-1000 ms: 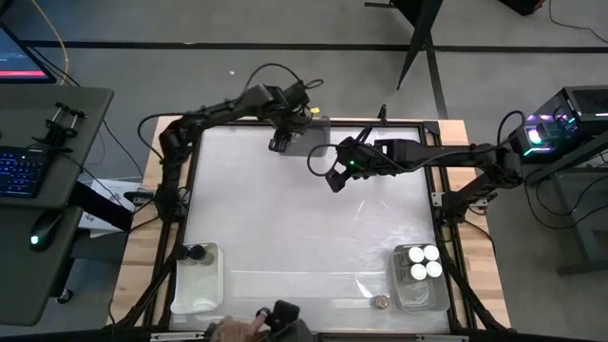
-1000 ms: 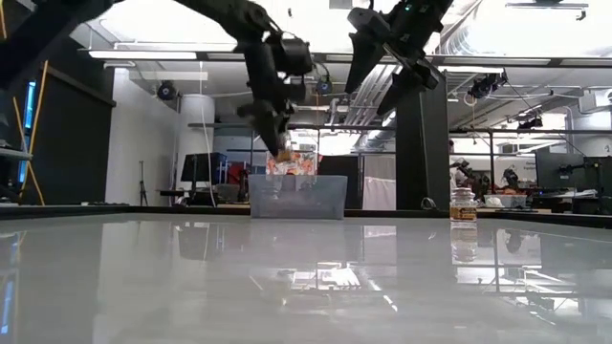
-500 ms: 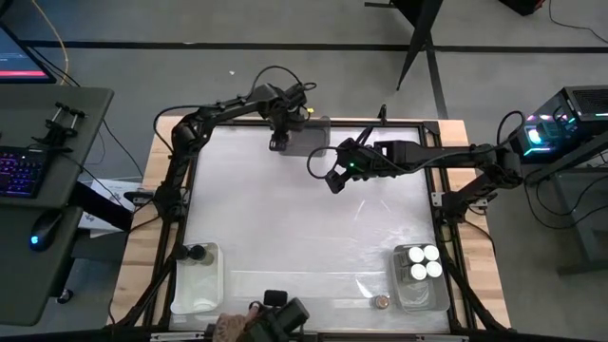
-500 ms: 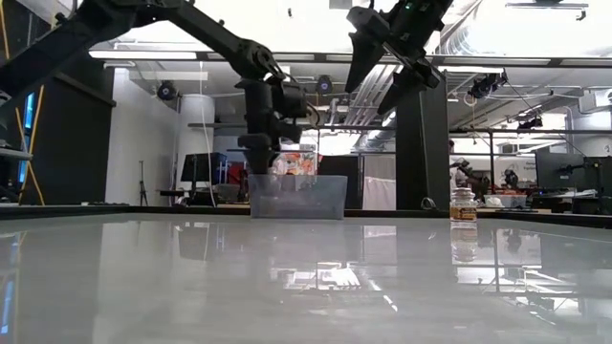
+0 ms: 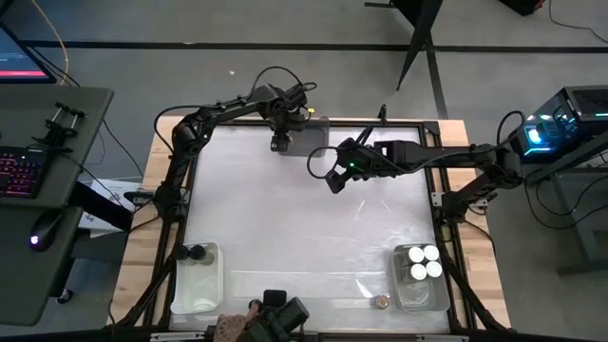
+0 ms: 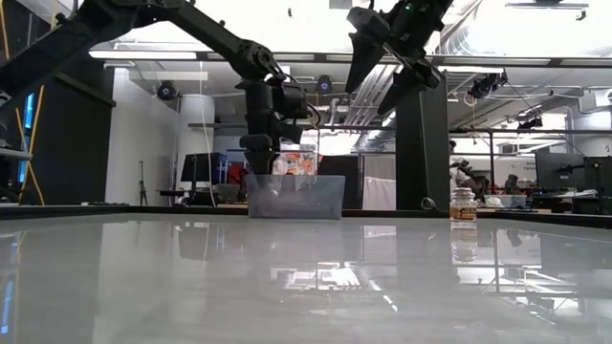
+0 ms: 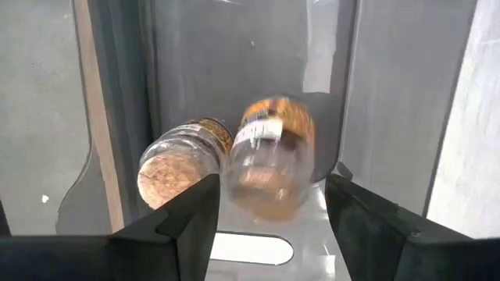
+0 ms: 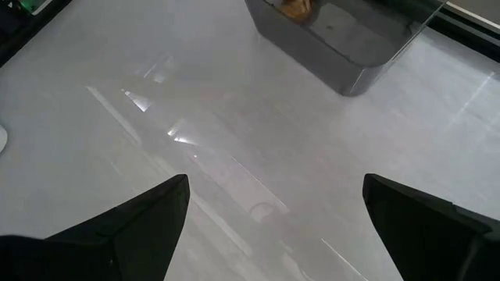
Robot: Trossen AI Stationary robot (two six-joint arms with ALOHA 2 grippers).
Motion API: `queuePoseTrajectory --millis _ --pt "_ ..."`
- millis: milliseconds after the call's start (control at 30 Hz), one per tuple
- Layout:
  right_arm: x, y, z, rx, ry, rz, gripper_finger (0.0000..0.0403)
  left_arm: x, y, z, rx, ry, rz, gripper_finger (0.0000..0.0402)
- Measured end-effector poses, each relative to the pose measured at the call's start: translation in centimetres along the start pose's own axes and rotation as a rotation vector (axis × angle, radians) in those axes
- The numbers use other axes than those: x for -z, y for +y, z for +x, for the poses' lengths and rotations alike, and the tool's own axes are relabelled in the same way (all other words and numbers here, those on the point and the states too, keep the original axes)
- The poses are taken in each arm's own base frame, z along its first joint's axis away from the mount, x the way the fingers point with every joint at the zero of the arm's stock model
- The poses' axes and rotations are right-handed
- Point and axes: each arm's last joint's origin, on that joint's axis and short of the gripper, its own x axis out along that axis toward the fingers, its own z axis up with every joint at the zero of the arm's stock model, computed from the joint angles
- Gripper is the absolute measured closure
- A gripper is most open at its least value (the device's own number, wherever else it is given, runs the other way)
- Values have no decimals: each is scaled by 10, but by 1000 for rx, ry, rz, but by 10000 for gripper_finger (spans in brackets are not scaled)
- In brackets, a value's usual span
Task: Sort spices by type
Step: Put the left brown seasoning bottle into the black bin
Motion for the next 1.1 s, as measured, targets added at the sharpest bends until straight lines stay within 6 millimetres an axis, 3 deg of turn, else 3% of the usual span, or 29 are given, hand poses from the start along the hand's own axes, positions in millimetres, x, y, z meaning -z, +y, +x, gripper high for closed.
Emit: queuePoseTrajectory --millis 200,333,567,667,833,967,1100 --pt "0 0 0 0 0 0 25 -1 -1 -1 -13 9 4 186" --pt "0 0 0 0 0 -3 25 -6 -6 -16 -76 -13 26 186" --pt "0 0 0 1 0 -14 25 -25 -3 -38 -157 -274 -61 200" --pt "0 0 0 1 1 -1 25 -29 0 -27 -152 -279 -114 249" --pt "-1 0 0 -1 -4 8 25 -31 -2 9 -74 -206 -158 385" --pt "-3 0 1 -9 -17 25 25 -35 1 21 -67 -221 -205 391" --pt "-3 0 1 -11 -15 53 25 -41 3 20 -85 -281 -228 399"
